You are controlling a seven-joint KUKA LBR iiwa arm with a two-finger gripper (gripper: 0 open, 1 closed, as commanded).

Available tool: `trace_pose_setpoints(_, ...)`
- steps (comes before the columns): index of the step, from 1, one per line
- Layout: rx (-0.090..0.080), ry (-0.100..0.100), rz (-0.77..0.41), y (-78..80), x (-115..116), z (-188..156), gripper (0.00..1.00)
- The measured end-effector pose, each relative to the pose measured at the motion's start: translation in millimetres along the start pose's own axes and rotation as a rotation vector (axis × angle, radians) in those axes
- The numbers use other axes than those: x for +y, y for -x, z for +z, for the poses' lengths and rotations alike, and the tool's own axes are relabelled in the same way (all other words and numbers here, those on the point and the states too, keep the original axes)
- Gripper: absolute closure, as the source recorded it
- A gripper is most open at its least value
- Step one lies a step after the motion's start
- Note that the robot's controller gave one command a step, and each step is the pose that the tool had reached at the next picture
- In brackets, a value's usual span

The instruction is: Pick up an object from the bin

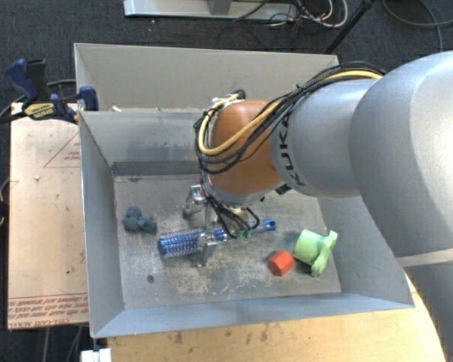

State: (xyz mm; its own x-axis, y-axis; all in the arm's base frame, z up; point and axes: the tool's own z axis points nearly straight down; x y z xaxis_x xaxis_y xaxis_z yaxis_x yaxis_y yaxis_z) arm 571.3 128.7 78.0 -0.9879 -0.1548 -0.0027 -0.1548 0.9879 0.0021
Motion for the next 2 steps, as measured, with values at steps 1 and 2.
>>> trace_pose_setpoints(1, -0.004, 0.001, 0.000, 1.8, 0.6, -2.6, 1.00)
trace_pose_setpoints(2, -0.007, 0.000, 0.002, 3.9, 1.2, -82.3, 1.00)
